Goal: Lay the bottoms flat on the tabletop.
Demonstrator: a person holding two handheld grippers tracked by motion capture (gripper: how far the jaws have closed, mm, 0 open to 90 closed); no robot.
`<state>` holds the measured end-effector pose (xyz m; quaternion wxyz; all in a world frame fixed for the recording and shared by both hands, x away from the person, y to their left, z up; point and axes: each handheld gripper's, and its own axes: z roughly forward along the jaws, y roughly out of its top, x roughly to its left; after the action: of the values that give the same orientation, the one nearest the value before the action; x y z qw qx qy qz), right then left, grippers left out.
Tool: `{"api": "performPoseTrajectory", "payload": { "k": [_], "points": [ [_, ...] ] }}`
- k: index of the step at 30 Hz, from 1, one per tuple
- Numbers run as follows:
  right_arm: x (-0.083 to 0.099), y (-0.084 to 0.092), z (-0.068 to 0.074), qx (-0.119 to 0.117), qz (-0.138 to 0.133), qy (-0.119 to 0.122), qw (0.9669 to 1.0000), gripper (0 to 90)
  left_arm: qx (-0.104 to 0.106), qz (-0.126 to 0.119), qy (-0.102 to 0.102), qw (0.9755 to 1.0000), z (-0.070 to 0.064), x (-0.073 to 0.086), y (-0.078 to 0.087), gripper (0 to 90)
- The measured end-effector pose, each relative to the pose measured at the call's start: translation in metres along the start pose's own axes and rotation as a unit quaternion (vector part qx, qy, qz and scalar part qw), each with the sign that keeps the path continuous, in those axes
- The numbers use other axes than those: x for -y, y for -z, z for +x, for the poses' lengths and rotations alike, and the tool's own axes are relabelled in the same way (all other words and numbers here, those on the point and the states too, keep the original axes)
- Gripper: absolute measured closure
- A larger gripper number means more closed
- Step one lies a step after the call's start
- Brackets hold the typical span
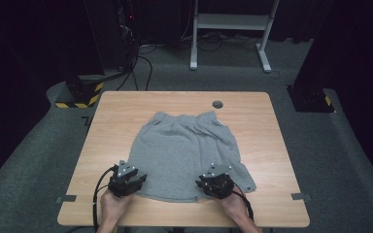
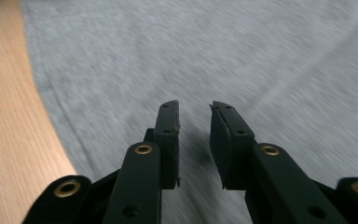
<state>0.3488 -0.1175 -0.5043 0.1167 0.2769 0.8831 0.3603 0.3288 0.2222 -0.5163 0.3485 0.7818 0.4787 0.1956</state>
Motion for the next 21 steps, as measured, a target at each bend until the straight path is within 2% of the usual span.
{"api": "performPoseTrajectory", "payload": {
  "k": [4, 10, 12, 16, 21],
  "points": [
    [0.012, 0.003, -0.005, 0.006, 0.027, 0.008, 0.9996, 73.1, -0.002, -0.005, 0.005, 1.0, 0.002, 0.006, -0.002, 54.2],
    [0.024, 0.014, -0.013, 0.016, 0.033, 0.005, 0.9993, 72.6, -0.01, 0.003, -0.001, 0.9999, 0.004, 0.007, 0.001, 54.2],
    [0.024, 0.016, -0.014, 0.017, 0.029, 0.0, 0.9994, 71.4, -0.013, 0.0, 0.001, 0.9999, 0.003, 0.008, 0.001, 54.2],
    [0.021, 0.018, -0.012, 0.018, -0.003, -0.013, 0.9997, 62.7, -0.016, 0.001, -0.005, 0.9999, 0.001, 0.01, 0.004, 54.2],
    [0.013, 0.006, -0.004, -0.002, 0.0, -0.012, 0.9999, 56.9, -0.015, -0.002, -0.003, 0.9999, 0.0, 0.013, 0.006, 54.1]
  ]
}}
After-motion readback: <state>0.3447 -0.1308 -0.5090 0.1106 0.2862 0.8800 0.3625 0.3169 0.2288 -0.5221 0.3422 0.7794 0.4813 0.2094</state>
